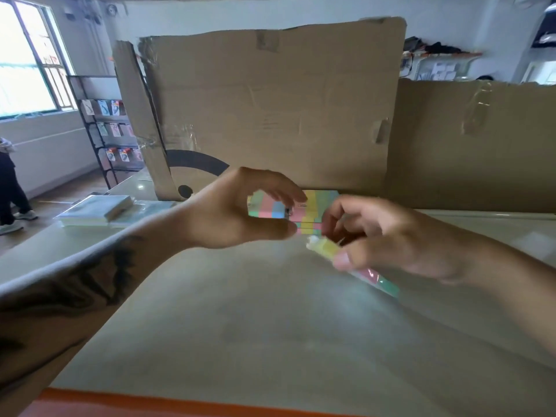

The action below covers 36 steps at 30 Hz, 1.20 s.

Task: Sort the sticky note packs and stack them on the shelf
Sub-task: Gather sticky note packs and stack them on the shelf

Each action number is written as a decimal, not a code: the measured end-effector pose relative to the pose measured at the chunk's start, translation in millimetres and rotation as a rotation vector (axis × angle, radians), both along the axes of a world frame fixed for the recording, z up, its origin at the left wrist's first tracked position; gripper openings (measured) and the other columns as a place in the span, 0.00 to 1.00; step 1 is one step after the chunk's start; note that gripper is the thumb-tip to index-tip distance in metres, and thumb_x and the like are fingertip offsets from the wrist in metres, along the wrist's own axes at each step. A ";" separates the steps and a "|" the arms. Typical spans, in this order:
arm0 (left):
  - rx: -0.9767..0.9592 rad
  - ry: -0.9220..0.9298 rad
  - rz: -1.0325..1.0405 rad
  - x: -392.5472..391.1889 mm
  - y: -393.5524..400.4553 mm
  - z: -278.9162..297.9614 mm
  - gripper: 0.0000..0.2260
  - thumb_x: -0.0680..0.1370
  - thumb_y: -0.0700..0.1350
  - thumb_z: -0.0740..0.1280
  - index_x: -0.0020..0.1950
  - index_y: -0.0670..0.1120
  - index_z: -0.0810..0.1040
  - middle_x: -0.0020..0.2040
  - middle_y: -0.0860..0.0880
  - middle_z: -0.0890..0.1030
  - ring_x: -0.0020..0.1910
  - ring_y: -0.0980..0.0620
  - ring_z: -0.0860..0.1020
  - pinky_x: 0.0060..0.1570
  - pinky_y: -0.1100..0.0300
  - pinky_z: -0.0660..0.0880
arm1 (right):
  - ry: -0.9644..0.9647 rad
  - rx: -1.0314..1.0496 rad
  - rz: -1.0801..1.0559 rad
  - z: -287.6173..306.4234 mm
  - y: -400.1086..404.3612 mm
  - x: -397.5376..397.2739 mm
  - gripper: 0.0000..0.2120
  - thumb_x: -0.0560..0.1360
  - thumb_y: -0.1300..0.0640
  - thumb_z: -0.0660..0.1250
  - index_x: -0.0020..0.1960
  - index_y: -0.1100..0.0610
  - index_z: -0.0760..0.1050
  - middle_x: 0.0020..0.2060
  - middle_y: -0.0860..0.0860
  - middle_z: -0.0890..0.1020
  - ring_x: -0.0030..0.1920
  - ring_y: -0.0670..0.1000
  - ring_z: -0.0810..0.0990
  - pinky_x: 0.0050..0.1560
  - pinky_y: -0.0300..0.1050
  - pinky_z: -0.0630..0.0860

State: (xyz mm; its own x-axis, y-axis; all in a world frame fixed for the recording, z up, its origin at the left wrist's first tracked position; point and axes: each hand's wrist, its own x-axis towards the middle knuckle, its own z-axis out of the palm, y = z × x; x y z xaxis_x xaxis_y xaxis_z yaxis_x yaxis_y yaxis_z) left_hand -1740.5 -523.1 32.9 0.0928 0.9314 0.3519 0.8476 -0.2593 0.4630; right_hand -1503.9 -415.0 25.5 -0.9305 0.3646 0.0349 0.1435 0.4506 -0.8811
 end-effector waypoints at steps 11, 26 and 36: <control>-0.032 -0.105 -0.039 23.3 -4.7 -10.8 0.05 0.75 0.47 0.77 0.50 0.50 0.85 0.44 0.55 0.85 0.44 0.56 0.81 0.49 0.59 0.76 | 0.179 -0.020 -0.086 -0.7 -3.7 -1.3 0.09 0.69 0.50 0.73 0.40 0.54 0.77 0.32 0.48 0.76 0.33 0.45 0.72 0.32 0.36 0.66; 0.108 -0.229 0.280 37.2 -2.5 -21.3 0.41 0.59 0.69 0.79 0.68 0.62 0.68 0.57 0.62 0.78 0.55 0.62 0.78 0.52 0.58 0.78 | 0.414 -0.386 -0.391 -1.7 -12.9 -12.5 0.20 0.72 0.72 0.72 0.36 0.56 0.63 0.37 0.60 0.78 0.36 0.60 0.82 0.35 0.51 0.80; 0.177 0.218 0.294 25.2 -16.0 -3.6 0.37 0.63 0.65 0.78 0.69 0.61 0.71 0.60 0.63 0.72 0.55 0.59 0.74 0.53 0.61 0.71 | 0.374 -0.212 -0.305 -15.3 -24.8 -18.2 0.16 0.70 0.48 0.79 0.40 0.53 0.73 0.44 0.54 0.84 0.46 0.56 0.84 0.51 0.54 0.83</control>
State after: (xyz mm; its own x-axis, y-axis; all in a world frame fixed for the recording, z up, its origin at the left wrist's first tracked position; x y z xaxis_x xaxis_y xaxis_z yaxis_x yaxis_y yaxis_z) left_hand -1715.3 -539.1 29.3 -0.0782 0.8562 0.5106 0.9709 -0.0508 0.2339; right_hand -1522.1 -439.7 10.3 -0.7188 0.6522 0.2407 -0.1018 0.2437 -0.9645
